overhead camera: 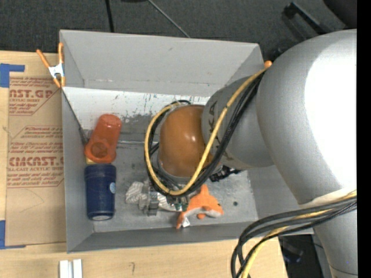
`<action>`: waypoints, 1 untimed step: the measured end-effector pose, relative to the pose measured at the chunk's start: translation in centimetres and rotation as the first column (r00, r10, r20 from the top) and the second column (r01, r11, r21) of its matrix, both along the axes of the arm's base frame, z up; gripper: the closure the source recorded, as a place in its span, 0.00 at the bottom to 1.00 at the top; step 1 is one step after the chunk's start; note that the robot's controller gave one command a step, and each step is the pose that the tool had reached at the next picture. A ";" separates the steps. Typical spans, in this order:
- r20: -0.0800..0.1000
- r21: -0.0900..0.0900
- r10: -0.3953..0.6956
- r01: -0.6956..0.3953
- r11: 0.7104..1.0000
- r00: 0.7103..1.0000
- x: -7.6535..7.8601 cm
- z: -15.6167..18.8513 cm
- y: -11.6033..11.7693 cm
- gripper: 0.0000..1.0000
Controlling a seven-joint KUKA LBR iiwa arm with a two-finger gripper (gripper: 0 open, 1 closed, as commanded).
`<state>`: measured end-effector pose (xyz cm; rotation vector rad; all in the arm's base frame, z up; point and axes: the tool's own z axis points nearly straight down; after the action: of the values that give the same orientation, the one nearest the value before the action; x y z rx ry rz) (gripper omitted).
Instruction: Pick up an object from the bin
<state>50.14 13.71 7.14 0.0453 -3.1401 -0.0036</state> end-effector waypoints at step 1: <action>-0.002 0.000 0.000 0.000 1.000 1.000 -0.1 1.0 0.0 1.00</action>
Offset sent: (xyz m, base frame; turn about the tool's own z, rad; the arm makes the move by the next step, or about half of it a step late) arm -0.0001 0.0000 0.0914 0.0000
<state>50.08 13.71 8.10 0.0449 -3.1383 -0.0029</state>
